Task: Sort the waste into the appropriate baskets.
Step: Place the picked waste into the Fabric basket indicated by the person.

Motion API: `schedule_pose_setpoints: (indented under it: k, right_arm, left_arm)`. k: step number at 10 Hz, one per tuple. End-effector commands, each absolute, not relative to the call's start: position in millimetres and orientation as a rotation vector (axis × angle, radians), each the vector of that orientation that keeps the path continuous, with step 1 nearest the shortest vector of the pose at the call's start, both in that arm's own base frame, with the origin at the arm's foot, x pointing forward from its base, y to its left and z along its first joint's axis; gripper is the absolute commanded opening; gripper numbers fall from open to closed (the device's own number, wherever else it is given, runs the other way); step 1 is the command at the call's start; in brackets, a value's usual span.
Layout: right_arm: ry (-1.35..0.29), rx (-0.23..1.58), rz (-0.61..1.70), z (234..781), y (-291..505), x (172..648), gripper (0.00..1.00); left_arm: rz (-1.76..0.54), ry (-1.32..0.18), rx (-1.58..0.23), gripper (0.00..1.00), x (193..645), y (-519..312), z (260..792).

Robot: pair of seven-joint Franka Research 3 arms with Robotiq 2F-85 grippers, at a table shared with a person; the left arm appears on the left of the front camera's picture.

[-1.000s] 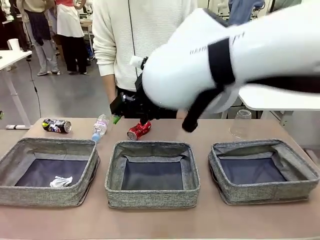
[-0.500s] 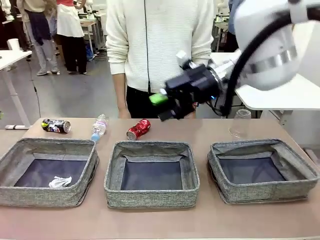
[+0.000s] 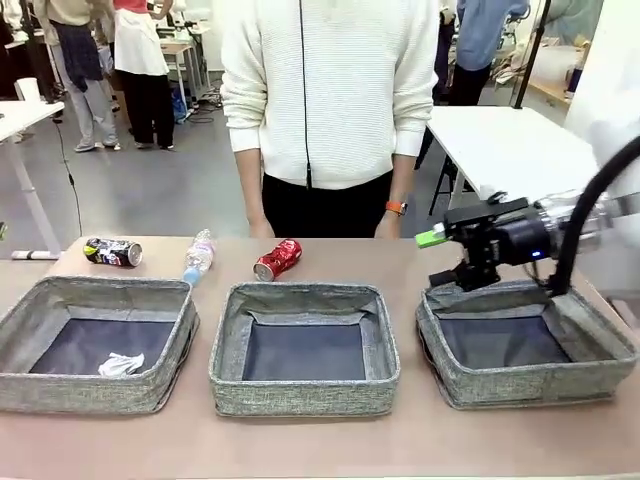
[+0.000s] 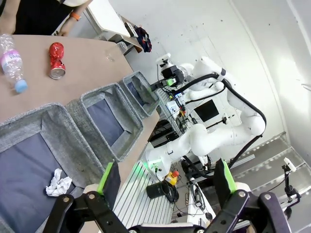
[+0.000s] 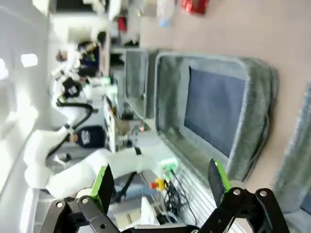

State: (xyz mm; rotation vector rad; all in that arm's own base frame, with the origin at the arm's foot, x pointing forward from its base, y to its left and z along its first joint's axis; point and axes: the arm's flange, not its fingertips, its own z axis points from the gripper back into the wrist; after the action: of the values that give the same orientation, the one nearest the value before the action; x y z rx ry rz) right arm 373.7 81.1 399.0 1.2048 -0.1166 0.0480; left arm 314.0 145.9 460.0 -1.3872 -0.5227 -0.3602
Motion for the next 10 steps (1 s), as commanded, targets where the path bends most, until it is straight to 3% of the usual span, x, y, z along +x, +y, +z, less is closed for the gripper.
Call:
schedule_pose_setpoints:
  k: [1, 4, 6, 7, 8, 10]
  right_arm:
    - [-0.224, 1.351, -0.023, 420.2, 41.6, 346.9, 1.0]
    - [-0.343, 1.381, -0.168, 435.6, -43.2, 290.7, 1.0]
    - [-0.327, 1.34, -0.295, 423.0, -71.8, 258.6, 1.0]
    - [-0.346, 1.311, -0.289, 411.7, -58.2, 258.0, 1.0]
    - [-0.361, 1.347, -0.24, 453.3, -102.4, 331.3, 1.0]
    - [-0.361, 1.347, -0.24, 453.3, -102.4, 331.3, 1.0]
  left_arm:
    - [-0.369, -0.543, -1.402, 1.0, 314.4, 145.1, 462.3]
    - [-0.369, -0.543, -1.402, 1.0, 314.4, 145.1, 462.3]
    - [-0.369, -0.543, -1.402, 1.0, 314.4, 145.1, 462.3]
    - [-0.369, -0.543, -1.402, 1.0, 314.4, 145.1, 462.3]
    - [-0.369, -0.543, -1.402, 1.0, 314.4, 145.1, 462.3]
    - [-0.369, -0.543, -1.402, 1.0, 314.4, 145.1, 462.3]
